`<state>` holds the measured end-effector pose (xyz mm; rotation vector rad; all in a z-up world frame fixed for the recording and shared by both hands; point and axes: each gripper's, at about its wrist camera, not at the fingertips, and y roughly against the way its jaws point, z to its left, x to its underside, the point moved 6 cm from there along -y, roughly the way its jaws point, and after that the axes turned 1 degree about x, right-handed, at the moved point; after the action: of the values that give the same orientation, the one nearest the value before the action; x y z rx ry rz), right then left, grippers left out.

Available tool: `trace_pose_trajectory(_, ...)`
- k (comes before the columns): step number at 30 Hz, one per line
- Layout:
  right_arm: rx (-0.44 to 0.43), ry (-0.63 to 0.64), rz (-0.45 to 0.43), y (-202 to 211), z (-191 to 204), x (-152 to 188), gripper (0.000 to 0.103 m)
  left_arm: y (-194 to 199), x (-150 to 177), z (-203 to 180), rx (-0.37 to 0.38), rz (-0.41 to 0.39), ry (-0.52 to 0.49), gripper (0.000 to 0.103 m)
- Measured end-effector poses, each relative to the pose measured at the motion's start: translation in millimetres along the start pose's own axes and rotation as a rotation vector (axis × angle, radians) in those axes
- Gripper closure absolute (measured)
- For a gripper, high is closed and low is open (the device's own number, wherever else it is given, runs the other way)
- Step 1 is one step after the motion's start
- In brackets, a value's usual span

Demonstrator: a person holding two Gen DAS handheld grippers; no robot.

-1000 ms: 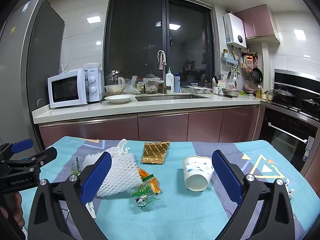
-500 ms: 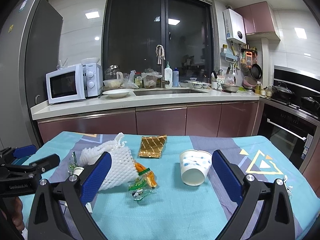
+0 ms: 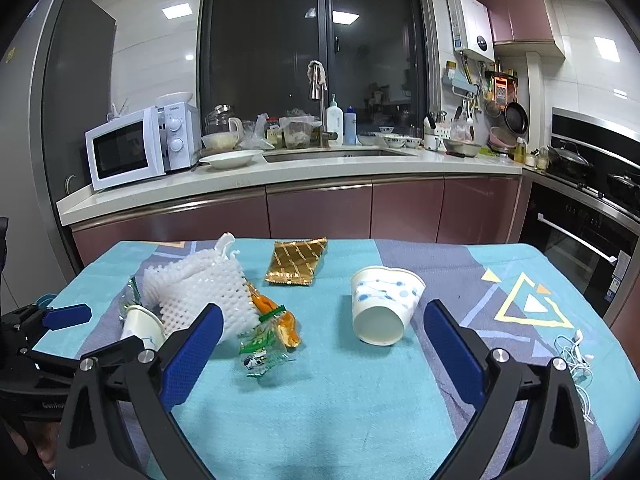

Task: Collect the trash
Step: 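Grasp the blue-dotted paper cup with the left tool while the right tool grasps the green wrapper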

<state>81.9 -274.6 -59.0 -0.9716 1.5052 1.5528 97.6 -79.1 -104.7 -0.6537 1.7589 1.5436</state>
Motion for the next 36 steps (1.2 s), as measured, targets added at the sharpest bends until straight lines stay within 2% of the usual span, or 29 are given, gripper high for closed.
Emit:
trace_pose_trajectory(6,-0.024,-0.003,0.036,-15.3,-2.3,5.1,0.006,-5.7,1.8,-8.6,-0.015,0.007,-0.01,0.006)
trace_pose_trajectory(14,-0.072,0.012,0.097,-34.9,4.7,14.2,0.006,-15.2,10.3,-16.1,-0.038,0.027,-0.005,0.015)
trace_pose_trajectory(18,-0.098,0.016,0.127,-43.2,9.1,18.0,0.006,-17.7,12.5,-17.6,-0.041,0.035,-0.004,0.027)
trace_pose_trajectory(21,-0.112,0.023,0.141,-47.8,13.2,20.3,0.006,-21.6,14.3,-15.1,-0.057,0.041,0.005,0.044)
trace_pose_trajectory(30,-0.167,0.027,0.219,-68.3,30.1,30.4,0.006,-27.4,11.1,1.4,-0.08,0.041,0.041,0.067)
trace_pose_trajectory(33,-0.174,0.028,0.249,-77.0,35.3,34.3,0.006,-27.8,12.7,3.9,-0.079,0.042,0.046,0.068)
trace_pose_trajectory(36,-0.159,0.013,0.241,-80.8,32.5,31.9,0.013,-29.2,11.7,6.3,-0.078,0.04,0.05,0.068)
